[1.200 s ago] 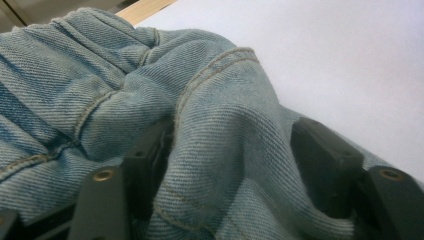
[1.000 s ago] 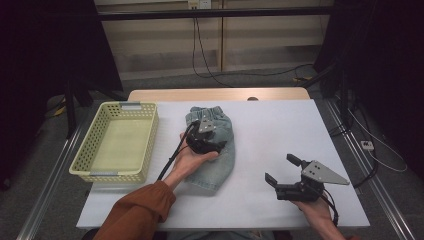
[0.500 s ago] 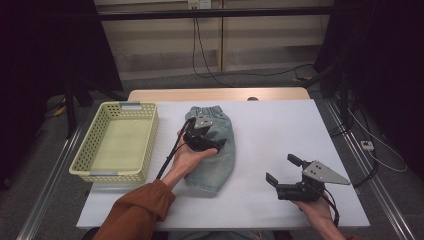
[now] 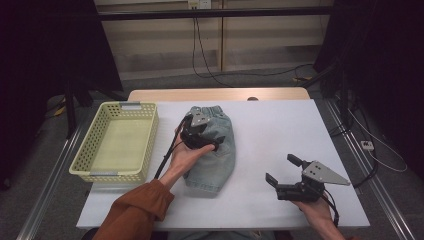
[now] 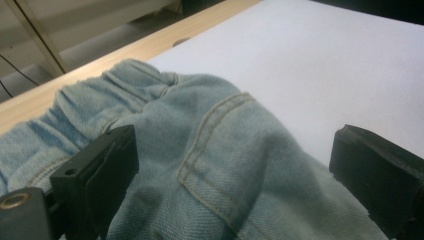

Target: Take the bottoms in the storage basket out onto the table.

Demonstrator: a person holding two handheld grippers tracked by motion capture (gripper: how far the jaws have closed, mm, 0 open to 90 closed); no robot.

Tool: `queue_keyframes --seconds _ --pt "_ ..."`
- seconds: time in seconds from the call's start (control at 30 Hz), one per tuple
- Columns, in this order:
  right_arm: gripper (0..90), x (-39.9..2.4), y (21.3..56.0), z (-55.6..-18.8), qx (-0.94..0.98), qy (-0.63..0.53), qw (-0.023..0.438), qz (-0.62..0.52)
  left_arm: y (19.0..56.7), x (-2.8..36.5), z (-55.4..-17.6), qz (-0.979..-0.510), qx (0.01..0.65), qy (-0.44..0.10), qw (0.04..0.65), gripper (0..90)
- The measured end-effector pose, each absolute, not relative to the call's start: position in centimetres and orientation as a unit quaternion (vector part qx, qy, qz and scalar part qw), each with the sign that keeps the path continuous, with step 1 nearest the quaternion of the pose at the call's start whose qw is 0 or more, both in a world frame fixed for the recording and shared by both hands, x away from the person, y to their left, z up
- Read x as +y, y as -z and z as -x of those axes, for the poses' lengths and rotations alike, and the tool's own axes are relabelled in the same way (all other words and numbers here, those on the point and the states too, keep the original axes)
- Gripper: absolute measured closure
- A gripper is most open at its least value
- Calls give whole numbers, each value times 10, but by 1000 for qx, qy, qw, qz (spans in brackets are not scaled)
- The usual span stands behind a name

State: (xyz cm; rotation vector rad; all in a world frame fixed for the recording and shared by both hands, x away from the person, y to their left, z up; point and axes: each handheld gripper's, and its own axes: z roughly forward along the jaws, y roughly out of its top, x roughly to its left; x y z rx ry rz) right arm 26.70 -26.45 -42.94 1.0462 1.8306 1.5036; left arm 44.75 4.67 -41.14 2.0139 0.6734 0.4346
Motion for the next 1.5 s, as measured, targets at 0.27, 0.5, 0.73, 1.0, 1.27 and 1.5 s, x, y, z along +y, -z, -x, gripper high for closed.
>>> queue_keyframes --seconds 0.27,0.5,0.73,1.0,1.27,1.5 --pt "15 -264 429 -267 682 -557 275 -386 402 49 -443 -812 273 -173 486 46" --pt "15 -263 429 -268 679 -558 273 -391 395 53 -441 -808 270 -177 493 42" --pt "15 -263 430 -269 681 -555 274 -392 384 58 -440 -807 274 -187 489 55" --pt "15 -262 430 -271 682 -553 276 -391 377 59 -437 -806 269 -200 488 56" --pt "15 -262 429 -268 684 -552 281 -384 360 74 -419 -793 261 -226 502 52" --pt "15 -262 429 -268 684 -552 279 -386 356 80 -415 -792 263 -228 501 53"
